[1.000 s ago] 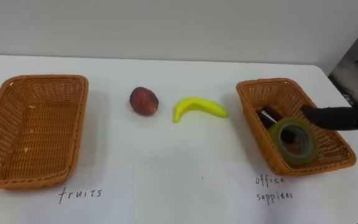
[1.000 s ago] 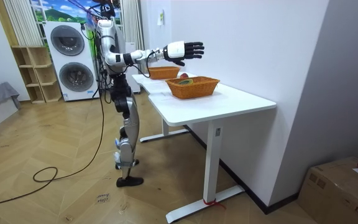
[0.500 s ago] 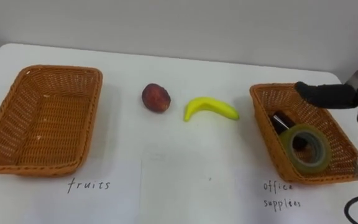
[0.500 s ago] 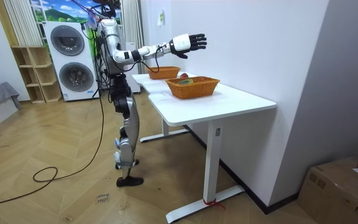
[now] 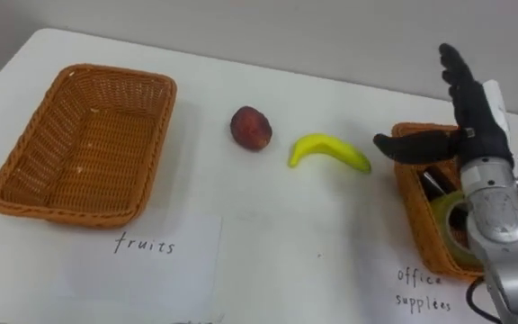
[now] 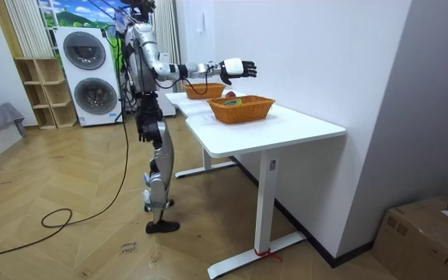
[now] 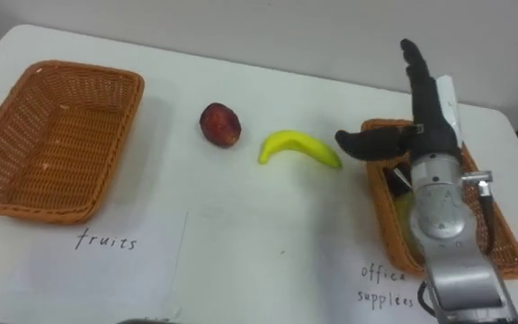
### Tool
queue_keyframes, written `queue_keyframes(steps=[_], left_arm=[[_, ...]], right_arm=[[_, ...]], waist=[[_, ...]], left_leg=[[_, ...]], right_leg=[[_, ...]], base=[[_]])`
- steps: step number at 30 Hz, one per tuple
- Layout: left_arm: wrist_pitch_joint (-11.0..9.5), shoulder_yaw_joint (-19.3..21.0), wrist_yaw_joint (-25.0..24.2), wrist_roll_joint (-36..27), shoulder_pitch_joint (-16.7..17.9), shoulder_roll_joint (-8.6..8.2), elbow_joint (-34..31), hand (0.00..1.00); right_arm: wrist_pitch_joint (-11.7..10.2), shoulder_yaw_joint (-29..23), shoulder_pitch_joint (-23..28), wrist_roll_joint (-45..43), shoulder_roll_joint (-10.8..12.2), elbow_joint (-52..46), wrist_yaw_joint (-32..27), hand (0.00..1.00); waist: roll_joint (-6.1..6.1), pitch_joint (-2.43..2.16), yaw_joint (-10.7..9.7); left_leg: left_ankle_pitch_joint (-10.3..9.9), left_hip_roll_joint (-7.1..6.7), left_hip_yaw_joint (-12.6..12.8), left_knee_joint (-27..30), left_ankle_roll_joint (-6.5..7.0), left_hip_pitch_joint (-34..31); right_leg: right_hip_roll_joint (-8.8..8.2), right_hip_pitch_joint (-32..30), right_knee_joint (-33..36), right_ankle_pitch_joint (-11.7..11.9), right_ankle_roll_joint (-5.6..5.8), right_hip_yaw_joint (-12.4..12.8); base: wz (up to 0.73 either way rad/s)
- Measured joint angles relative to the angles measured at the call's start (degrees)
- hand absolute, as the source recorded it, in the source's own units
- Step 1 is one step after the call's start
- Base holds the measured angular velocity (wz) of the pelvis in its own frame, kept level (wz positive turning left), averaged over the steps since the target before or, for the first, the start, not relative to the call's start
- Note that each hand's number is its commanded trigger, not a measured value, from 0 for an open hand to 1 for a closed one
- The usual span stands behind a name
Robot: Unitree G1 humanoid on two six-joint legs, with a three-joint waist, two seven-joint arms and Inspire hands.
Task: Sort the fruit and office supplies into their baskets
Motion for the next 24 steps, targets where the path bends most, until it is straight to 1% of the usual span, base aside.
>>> queue_keyframes(steps=[2,4,5,7,9,10,13,16,19,24], left_arm=[[0.05,-0.34,-0.03,-0.04,-0.41,0.04,0.6,0.0],[0.05,-1.24,-0.04,-0.09,-0.64,0.11,0.69,0.0],[0.0,-1.72,-0.04,-0.09,-1.07,0.14,0.7,0.0],[-0.01,-2.24,-0.04,-0.11,-1.4,0.18,0.86,0.0],[-0.04,-2.6,-0.03,-0.1,-1.67,0.22,0.97,0.0],[-0.11,-3.16,-0.02,-0.08,-1.67,0.23,1.0,0.0],[-0.03,-3.37,0.07,-0.07,-1.61,0.37,1.0,0.0],[-0.07,-3.81,0.22,-0.1,-1.56,0.73,0.93,0.0],[-0.18,-4.34,0.29,-0.39,-1.53,1.37,0.31,0.0],[-1.12,-4.31,0.38,-1.1,-1.54,2.16,-0.26,0.0]], right_arm=[[-0.04,1.98,-2.5,-0.01,-0.01,2.22,-0.04,0.0],[-0.07,3.59,-4.04,-0.01,-0.02,3.9,-0.08,0.0],[-0.07,3.89,-4.24,-0.01,-0.02,4.4,-0.08,0.0],[-0.07,4.96,-4.55,0.12,-0.03,5.17,-0.08,0.0],[-0.12,5.82,-4.79,0.1,-0.03,5.9,0.1,0.0],[-0.12,6.28,-5.01,0.11,-0.03,5.95,0.25,0.0],[-0.16,7.58,-5.47,0.11,-0.07,5.94,1.17,0.0],[-0.16,7.62,-5.51,0.13,-0.07,5.92,2.29,0.0],[-0.17,7.62,-5.91,0.57,-0.39,5.59,2.65,0.0],[-0.18,7.65,-7.92,-1.81,-1.32,5.58,4.74,0.0]], waist=[[-0.03,0.18,0.86],[-0.17,0.18,0.95],[-0.4,0.07,1.04],[-0.45,0.09,1.61],[-0.65,-0.01,1.81],[-0.68,0.05,2.01],[-0.87,-0.03,1.83],[-1.18,0.02,1.99],[-1.77,0.07,1.91],[-2.35,-0.01,1.84]], left_leg=[[0.03,0.06,-0.12,0.01,-0.05,-0.17],[0.05,0.04,-0.65,0.2,-0.08,-0.54],[0.06,0.0,-0.95,0.58,-0.08,-1.06],[0.06,-0.02,-1.24,0.94,-0.07,-1.44],[0.06,-0.13,-1.68,0.94,-0.07,-1.87],[0.07,-0.21,-1.9,0.94,-0.05,-2.02],[0.19,-0.46,-2.63,0.81,0.01,-2.77],[0.24,-0.55,-2.8,0.74,0.05,-2.98],[0.24,-0.56,-2.87,0.79,0.05,-3.23],[0.25,-0.63,-2.84,0.84,0.06,-3.24]], right_leg=[[0.01,-0.02,-0.09,0.0,0.0,-0.4],[-0.02,-0.24,-0.09,0.0,0.0,-0.77],[-0.08,-0.5,-0.1,0.0,0.0,-1.22],[-0.15,-0.6,-0.11,0.0,0.0,-1.73],[-0.21,-0.85,-0.13,-0.01,0.02,-1.97],[-0.29,-1.05,-0.14,-0.01,0.02,-2.27],[-0.56,-1.48,-0.16,-0.04,0.06,-3.1],[-0.62,-1.63,-0.18,-0.04,0.07,-3.21],[-0.63,-1.75,-0.2,-0.04,0.07,-3.49],[-0.73,-1.77,-0.21,-0.04,0.07,-3.99]], base=[[0.07],[0.11],[0.15],[0.13],[0.1],[0.06],[0.07],[0.04],[0.03],[0.01]])
